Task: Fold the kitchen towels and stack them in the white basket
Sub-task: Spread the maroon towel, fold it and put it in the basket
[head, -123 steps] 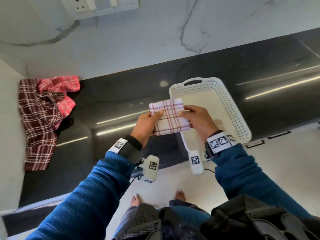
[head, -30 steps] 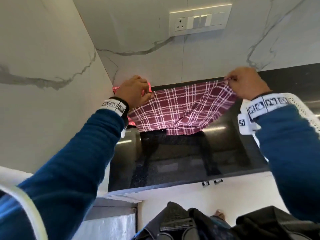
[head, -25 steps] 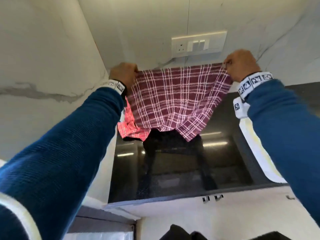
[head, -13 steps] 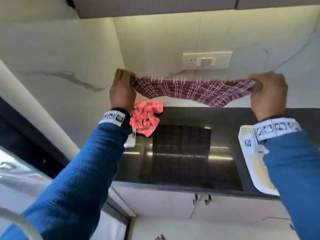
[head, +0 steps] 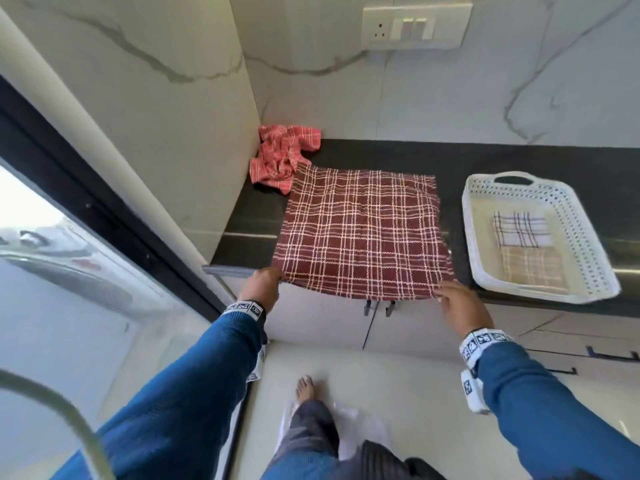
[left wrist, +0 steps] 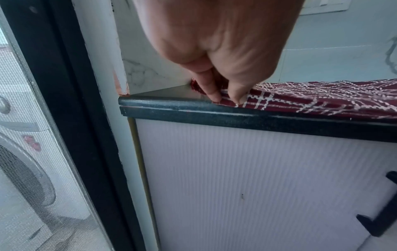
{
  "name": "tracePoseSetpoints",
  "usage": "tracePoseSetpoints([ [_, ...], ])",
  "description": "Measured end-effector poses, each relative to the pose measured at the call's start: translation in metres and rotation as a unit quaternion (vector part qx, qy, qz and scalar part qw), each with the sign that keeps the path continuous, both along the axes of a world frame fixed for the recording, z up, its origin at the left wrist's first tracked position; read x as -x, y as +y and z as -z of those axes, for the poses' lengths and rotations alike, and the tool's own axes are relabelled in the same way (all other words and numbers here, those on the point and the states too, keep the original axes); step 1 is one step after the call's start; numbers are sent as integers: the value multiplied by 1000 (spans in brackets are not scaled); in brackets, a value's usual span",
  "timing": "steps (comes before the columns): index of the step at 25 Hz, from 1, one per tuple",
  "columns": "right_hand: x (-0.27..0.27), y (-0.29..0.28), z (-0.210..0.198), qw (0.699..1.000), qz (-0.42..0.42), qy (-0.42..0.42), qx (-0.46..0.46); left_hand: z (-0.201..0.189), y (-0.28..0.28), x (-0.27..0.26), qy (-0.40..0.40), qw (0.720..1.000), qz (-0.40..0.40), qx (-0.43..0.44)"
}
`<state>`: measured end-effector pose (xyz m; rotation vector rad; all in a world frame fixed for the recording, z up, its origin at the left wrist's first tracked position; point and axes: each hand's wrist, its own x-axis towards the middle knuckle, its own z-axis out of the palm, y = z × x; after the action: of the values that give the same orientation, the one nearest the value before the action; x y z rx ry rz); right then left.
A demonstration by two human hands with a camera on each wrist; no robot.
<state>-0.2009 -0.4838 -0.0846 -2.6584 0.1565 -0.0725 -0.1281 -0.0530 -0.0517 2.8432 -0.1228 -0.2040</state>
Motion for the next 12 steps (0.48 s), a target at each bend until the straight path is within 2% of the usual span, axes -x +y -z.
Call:
tracePoseSetpoints([
  [3,14,-4,1,999,-14,37,-10,1,3,9,18,1000,-11,0],
  [6,13,-8,-16,998,-16,47,-28,-18,11,6,17,999,-20,24],
  [10,16,-24,-62,979,-57,184,-69,-67,33,2,158,986,46,-25],
  [12,24,-30,-103,962,-77,234,-120,-98,47,4,198,978,59,15],
])
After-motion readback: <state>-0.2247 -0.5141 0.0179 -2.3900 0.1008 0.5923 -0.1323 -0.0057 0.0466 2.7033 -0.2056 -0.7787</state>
